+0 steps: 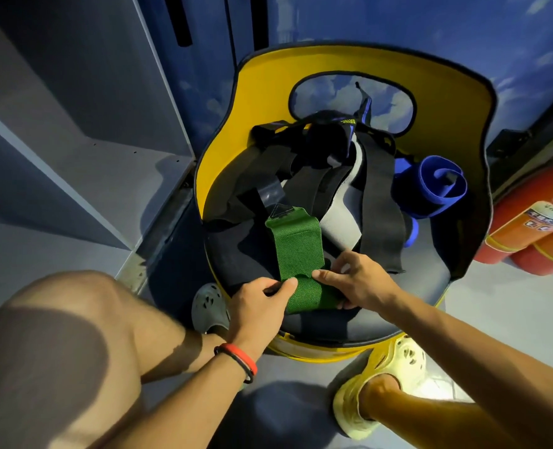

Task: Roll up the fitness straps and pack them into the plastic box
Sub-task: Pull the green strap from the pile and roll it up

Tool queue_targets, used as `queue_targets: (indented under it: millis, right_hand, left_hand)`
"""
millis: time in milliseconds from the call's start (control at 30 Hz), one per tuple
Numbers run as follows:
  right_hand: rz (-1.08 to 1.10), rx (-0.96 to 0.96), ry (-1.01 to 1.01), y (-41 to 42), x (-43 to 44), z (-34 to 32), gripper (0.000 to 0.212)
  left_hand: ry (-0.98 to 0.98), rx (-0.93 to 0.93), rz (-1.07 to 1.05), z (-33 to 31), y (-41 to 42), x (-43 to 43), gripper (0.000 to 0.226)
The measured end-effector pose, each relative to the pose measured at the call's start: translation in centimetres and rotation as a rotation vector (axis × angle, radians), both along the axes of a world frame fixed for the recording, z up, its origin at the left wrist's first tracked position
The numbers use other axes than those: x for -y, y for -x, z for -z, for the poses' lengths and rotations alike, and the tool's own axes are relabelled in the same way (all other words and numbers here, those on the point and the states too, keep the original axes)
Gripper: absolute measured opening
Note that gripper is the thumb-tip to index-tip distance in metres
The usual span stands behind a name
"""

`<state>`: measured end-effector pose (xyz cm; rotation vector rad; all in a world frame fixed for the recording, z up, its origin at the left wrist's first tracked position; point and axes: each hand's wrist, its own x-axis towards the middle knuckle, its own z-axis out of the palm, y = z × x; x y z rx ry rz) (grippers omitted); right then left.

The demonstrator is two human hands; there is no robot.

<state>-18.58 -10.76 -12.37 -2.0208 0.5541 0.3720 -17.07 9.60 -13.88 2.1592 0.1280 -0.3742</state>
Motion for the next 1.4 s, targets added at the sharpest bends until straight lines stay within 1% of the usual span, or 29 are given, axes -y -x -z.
queue_targets:
  millis: [67, 133, 233, 367, 433, 467, 533, 600, 633, 767, 867, 933, 1000, 1067, 1100, 1133, 1200, 1333, 1367, 1400]
  right_hand:
    - [-0.04, 0.001, 0.007, 0.4, -0.1, 0.1, 0.054]
    - [-0.07, 0.129, 0.08, 0.9, -0.3, 0.6, 0.056]
    - [-0.112, 0.367, 0.26, 1.3, -0.2, 1.4, 0.053]
    - [-0.138, 0.453, 0.385, 1.5, -0.3, 2.3, 0.054]
    - [-0.177, 0.551, 0.465, 1.7, -0.7, 2.2, 0.05]
    - [-0.24, 0.605, 0.5, 1.8, -0.7, 2.0, 0.047]
    - [-0.457, 0.666, 0.531, 2.0, -0.1, 1.8, 0.046]
    - [-0.629, 0.648, 0.505, 2.2, 0.6, 1.8, 0.053]
    - [-0.643, 0.637, 0.473, 2.2, 0.9, 2.0, 0.056]
    - [-0.487, 0.559, 0.319, 2.0, 1.3, 2.1, 0.056]
    - [-0.383, 0.389, 0.212, 1.7, 1.6, 1.2, 0.058]
    - [-0.332, 0.311, 0.15, 1.8, 1.6, 1.0, 0.059]
    - [-0.249, 0.204, -0.007, 1.9, 1.4, 1.0, 0.06]
    - [-0.117, 0.122, -0.251, 2.2, 0.9, 1.0, 0.058]
    - [-0.05, 0.125, -0.325, 2.3, 0.7, 1.0, 0.057]
    - [0.008, 0.144, -0.351, 2.3, 0.6, 1.1, 0.059]
    - [0.089, 0.15, -0.348, 2.1, 0.3, 0.9, 0.064]
    - [0.159, 0.11, -0.282, 1.7, 0.4, 0.8, 0.064]
    - [0.144, 0.156, -0.203, 1.7, 0.3, 0.8, 0.061]
    - [0.098, 0.262, -0.048, 1.9, 0.1, 0.9, 0.056]
  left_hand:
    - [-0.015, -0.018, 0.017, 0.0, -0.1, 0.1, 0.037]
    - [-0.037, -0.009, 0.02, -0.2, -0.1, 0.3, 0.032]
    - [0.016, 0.059, -0.024, -0.3, -0.2, 0.7, 0.017]
    - [0.055, 0.085, 0.0, -0.4, -0.5, 0.9, 0.013]
    - [0.037, 0.083, 0.016, -0.5, -0.6, 1.0, 0.01]
    - [0.032, 0.093, 0.015, -0.5, -0.7, 1.1, 0.009]
    - [0.026, 0.119, 0.009, -0.4, -1.0, 1.2, 0.008]
    - [0.03, 0.118, 0.003, -0.5, -1.3, 1.3, 0.009]
    - [0.031, 0.121, -0.006, -0.5, -1.4, 1.3, 0.012]
    - [-0.032, 0.212, 0.032, -0.7, -1.1, 1.1, 0.018]
    - [-0.044, 0.151, 0.052, -1.2, -0.9, 0.8, 0.033]
    - [-0.053, 0.092, 0.08, -1.6, -0.5, 0.7, 0.039]
    - [-0.065, 0.054, 0.106, -1.9, -0.4, 0.5, 0.047]
    - [-0.102, 0.026, 0.13, -2.2, -0.4, 0.3, 0.056]
    - [-0.118, 0.012, 0.141, -2.3, -0.4, 0.1, 0.058]
    - [-0.117, -0.009, 0.148, -2.4, -0.5, 0.0, 0.058]
    - [-0.096, -0.056, 0.16, -2.2, -0.5, -0.3, 0.057]
    - [-0.046, -0.169, 0.157, -2.4, -0.2, -0.2, 0.055]
    - [-0.028, -0.185, 0.135, -2.4, -0.1, 0.0, 0.056]
    - [-0.029, -0.186, 0.119, -2.4, -0.2, 0.2, 0.057]
